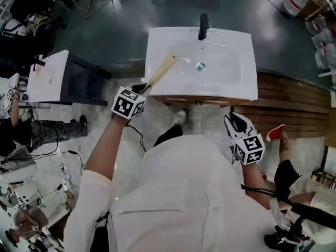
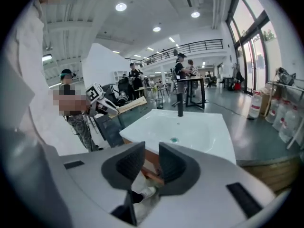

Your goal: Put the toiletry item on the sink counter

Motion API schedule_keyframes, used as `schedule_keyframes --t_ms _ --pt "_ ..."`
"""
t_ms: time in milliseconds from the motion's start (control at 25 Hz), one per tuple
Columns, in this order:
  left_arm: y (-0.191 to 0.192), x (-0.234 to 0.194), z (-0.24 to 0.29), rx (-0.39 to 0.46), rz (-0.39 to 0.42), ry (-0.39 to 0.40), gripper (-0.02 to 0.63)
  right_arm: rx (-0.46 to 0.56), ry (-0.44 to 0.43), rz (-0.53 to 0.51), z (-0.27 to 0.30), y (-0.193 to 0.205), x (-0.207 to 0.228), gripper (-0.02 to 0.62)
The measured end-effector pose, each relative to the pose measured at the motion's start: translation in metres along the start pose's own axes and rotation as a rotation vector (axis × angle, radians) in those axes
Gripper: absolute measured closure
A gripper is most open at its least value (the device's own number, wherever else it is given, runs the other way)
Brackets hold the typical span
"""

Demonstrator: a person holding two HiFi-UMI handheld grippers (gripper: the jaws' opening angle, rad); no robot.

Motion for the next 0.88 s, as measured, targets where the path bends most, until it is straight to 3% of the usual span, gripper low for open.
schedule_keyframes --t_ms 160,400,880 --pt "-0.043 -0.058 0.046 -0.05 0.222 0.034 0.568 -0.013 0.083 0.053 0.021 -0.015 0.025 0.512" --pt "-0.088 -0.121 0.104 -0.092 0.445 0.131 0.568 -0.03 0.23 0.135 0.035 -0.026 0.024 0.512" --pt "-0.128 -0.164 0.225 -0.213 0.69 0.195 0.566 -0.121 0.442 0.254 0.007 -0.012 0.043 0.512"
Point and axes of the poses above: the fingertips, and each gripper's own axes: z forward along the fingers, x to its right, y out of its underside, the point moved 1 cm from there along -z, backward along the fingers, and after that the axes turned 7 degrees about -z, right-handed, at the moved point
